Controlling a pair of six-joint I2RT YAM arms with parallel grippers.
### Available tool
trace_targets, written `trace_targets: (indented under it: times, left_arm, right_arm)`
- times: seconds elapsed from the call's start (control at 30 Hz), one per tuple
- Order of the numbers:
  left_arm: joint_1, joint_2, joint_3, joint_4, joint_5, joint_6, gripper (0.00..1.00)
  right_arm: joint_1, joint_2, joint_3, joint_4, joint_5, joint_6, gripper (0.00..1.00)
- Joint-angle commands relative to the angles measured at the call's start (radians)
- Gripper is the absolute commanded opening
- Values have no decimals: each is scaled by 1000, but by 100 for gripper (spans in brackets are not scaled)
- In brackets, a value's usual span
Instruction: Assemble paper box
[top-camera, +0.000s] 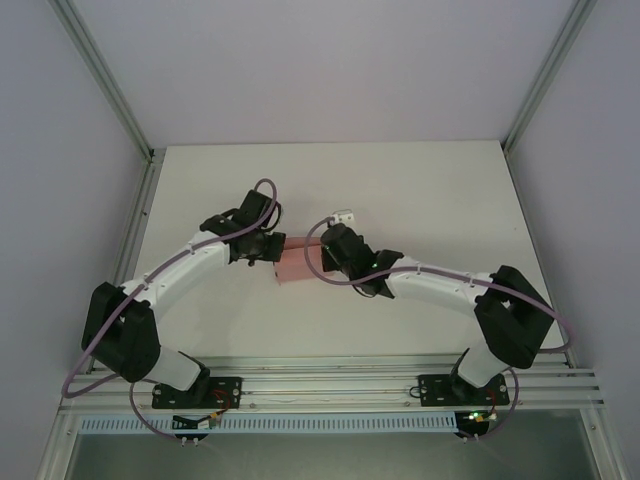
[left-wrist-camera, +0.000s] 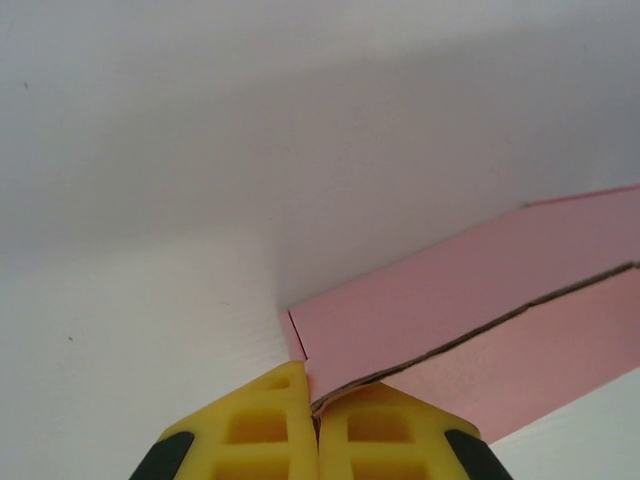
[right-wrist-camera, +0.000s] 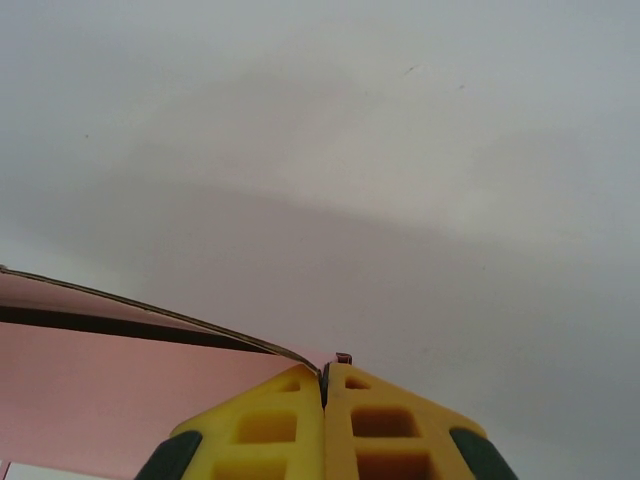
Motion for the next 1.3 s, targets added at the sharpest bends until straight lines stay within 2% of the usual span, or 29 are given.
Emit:
trace_targets:
  times: [0.0,0.13,0.3,0.43,0.6,0.8,0.97,1.13,1.27]
  left_arm:
    - [-1,12,40,4,31,-164,0]
    - [0,8,24,17,34,-251,0]
    - [-18,-12,-44,55,-23,-260,0]
    - [-50,-43,-147,151,-43,-170,0]
    - [-52,-56,-178,125,-117,-132,0]
    - [-69,-105,-325,307,-100,-133,0]
    - [-81,-155,-418,381,-168,-111,0]
    - [-95,-215,-467,390,-159,-56,0]
    - [-96,-253,-494,389,-217,-67,0]
  right_arm:
    - [35,38,-13,-122,-14,3,0]
    - [45,30,-21,-118,6,52,0]
    - [51,22,-48,-82,4,76,0]
    - [52,27,-61,-54,-11,72,0]
    - [51,24,-68,-63,10,64,0]
    - [52,21,-97,-6,-4,62,0]
    - [53,10,-127,35,-3,44,0]
    - [52,7,-140,48,-5,29,0]
    - [53,14,-143,62,-13,16,0]
